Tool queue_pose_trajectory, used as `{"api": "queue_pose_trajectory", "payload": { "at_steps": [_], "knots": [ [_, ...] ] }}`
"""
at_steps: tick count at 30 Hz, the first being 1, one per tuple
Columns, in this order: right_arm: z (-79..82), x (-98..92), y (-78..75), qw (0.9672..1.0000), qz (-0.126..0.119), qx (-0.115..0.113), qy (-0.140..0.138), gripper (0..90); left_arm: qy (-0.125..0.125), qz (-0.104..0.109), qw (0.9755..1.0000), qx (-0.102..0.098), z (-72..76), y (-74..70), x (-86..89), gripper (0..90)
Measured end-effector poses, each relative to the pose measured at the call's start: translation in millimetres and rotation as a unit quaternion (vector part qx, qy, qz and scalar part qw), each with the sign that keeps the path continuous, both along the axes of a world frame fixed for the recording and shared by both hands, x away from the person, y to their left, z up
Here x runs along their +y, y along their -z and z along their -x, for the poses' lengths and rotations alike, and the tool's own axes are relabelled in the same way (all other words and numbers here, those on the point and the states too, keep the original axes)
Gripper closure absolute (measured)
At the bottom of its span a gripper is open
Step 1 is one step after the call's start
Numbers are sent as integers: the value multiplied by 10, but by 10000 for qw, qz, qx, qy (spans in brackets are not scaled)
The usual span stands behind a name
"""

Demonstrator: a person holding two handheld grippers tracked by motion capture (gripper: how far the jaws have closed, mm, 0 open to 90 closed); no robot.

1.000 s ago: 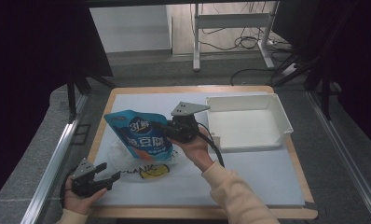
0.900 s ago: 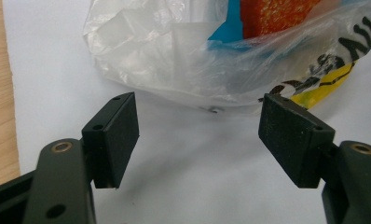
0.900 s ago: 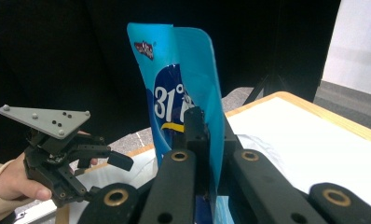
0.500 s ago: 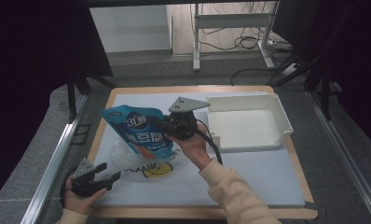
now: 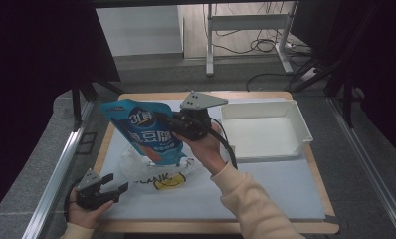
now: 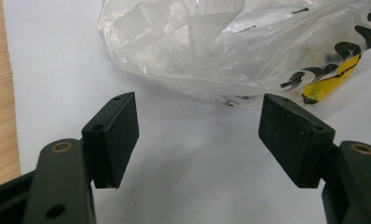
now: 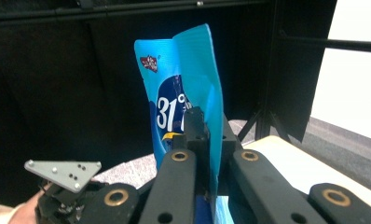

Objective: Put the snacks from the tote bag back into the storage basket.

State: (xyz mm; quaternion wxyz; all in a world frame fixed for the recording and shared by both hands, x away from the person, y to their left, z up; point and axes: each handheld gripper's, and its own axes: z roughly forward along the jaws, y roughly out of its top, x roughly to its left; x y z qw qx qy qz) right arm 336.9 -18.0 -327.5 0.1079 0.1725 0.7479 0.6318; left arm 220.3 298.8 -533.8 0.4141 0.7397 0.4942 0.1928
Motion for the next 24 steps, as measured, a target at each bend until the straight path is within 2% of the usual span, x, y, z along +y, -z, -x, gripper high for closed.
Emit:
{"api": "queue_pose_trajectory", "payload": {
  "at_steps": [7, 12, 24],
  "knots": [
    [-4, -74, -144, 9999, -109, -74, 23, 892, 2, -5, 10000, 14, 0, -3, 4, 291],
    [-35, -210, -237, 9996, -255, -58, 83, 892, -11, -7, 10000, 16, 2, -5, 7, 291],
    [-60, -473, -389, 9992, -331, -138, 152, 893, -28, -26, 10000, 3, 1, -5, 10, 289]
  ]
}}
